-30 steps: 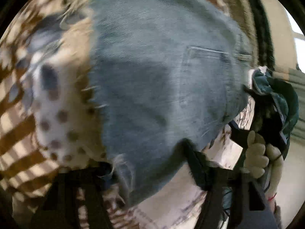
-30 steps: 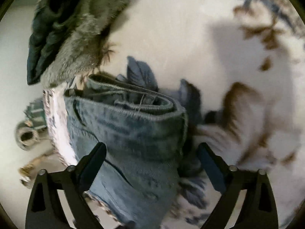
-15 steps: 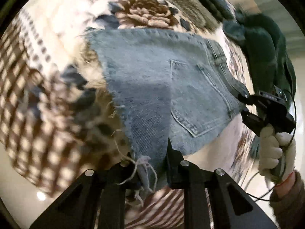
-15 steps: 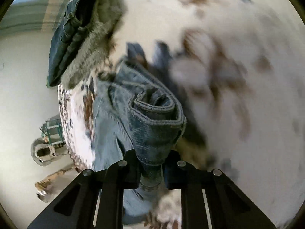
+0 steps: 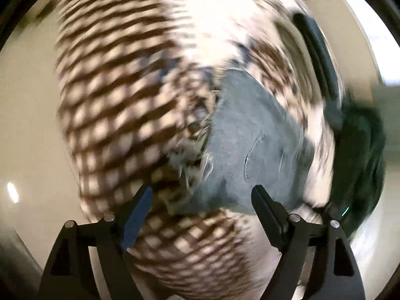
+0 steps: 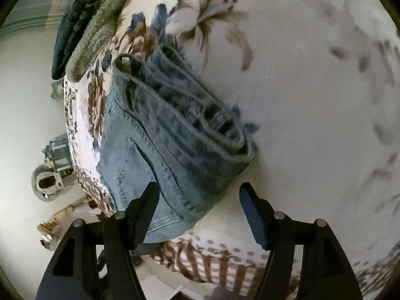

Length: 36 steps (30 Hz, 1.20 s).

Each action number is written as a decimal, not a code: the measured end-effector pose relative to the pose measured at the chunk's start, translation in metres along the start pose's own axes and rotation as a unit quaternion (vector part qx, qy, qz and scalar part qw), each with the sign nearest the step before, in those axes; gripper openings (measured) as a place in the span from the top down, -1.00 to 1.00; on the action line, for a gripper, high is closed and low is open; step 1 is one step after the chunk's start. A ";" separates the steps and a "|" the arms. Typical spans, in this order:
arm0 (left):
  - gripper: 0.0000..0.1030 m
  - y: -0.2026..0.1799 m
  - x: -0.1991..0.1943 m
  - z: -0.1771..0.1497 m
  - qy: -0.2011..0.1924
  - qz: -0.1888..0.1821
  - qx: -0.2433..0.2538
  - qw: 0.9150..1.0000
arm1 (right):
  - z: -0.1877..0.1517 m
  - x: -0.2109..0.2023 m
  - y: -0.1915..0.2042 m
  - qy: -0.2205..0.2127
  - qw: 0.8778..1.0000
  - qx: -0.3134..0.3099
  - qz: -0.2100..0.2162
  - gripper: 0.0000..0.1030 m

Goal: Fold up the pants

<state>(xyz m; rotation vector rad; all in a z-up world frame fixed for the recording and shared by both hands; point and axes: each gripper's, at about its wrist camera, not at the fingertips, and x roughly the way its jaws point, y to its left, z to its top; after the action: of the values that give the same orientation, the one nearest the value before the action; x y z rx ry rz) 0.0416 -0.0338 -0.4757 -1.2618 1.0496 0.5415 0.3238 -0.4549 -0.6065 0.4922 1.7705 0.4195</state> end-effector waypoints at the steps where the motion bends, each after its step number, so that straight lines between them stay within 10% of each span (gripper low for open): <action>1: -0.55 0.009 0.002 -0.010 0.001 -0.016 -0.050 0.999 | 0.004 0.003 0.000 0.006 1.000 0.002 -0.002 -0.34; 6: -0.55 0.010 0.060 -0.035 0.051 -0.093 -0.171 0.980 | 0.021 0.043 0.017 0.029 1.000 0.010 -0.001 -0.34; 15: -0.48 0.020 0.114 -0.023 0.030 -0.090 -0.285 0.954 | 0.027 0.074 0.028 0.011 0.999 0.025 0.037 -0.14; 19: 0.36 0.010 0.093 -0.024 0.003 -0.087 -0.253 0.964 | 0.017 0.066 0.030 -0.010 0.997 0.035 0.063 0.38; 24: 0.44 -0.001 0.073 -0.017 -0.019 -0.123 -0.183 0.975 | 0.009 0.050 0.028 -0.019 0.995 0.041 0.094 0.51; 29: 0.36 0.022 0.094 -0.007 -0.009 -0.162 -0.161 0.974 | 0.020 0.061 0.024 0.003 0.996 0.015 0.082 0.26; 36: -0.54 0.028 0.109 -0.003 -0.021 -0.193 -0.185 0.963 | 0.027 0.082 0.006 0.010 0.992 0.032 0.123 -0.17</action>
<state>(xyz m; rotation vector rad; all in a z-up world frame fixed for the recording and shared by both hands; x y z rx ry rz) 0.0680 -0.0509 -0.5838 -1.7296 0.6535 0.4711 0.3326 -0.4060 -0.6771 0.7584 1.7523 0.5419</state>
